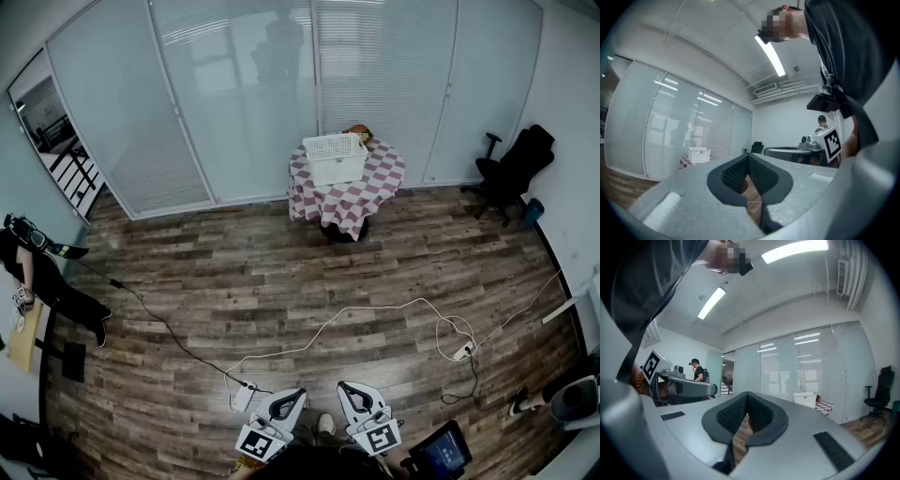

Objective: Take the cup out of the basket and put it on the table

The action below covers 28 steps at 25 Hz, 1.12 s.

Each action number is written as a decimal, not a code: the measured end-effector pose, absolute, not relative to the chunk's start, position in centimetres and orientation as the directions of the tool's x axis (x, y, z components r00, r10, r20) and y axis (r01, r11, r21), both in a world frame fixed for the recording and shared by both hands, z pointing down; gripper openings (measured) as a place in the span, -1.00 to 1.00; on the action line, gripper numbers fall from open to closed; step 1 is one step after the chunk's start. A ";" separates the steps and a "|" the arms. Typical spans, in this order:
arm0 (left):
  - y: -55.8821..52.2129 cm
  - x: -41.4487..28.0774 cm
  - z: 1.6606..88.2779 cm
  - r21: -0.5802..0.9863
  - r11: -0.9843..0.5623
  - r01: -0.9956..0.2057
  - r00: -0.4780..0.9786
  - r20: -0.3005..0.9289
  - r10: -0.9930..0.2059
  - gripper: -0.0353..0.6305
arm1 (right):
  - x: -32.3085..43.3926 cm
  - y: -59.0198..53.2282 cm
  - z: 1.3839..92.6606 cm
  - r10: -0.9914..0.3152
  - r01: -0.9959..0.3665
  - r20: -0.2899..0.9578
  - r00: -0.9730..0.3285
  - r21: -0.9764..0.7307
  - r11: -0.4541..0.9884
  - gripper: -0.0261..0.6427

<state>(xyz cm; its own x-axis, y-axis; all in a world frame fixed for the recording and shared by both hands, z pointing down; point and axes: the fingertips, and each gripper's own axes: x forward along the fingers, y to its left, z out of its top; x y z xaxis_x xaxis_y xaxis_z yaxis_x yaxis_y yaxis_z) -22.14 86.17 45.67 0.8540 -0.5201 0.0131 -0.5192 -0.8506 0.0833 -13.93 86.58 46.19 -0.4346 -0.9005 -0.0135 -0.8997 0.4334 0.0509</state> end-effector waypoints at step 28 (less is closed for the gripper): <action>67.6 -24.6 44.2 0.030 -0.916 -0.400 0.916 -0.029 -0.401 -0.88 | -18.0 70.7 44.8 -0.918 -0.918 -0.031 -0.396 0.030 0.395 -0.89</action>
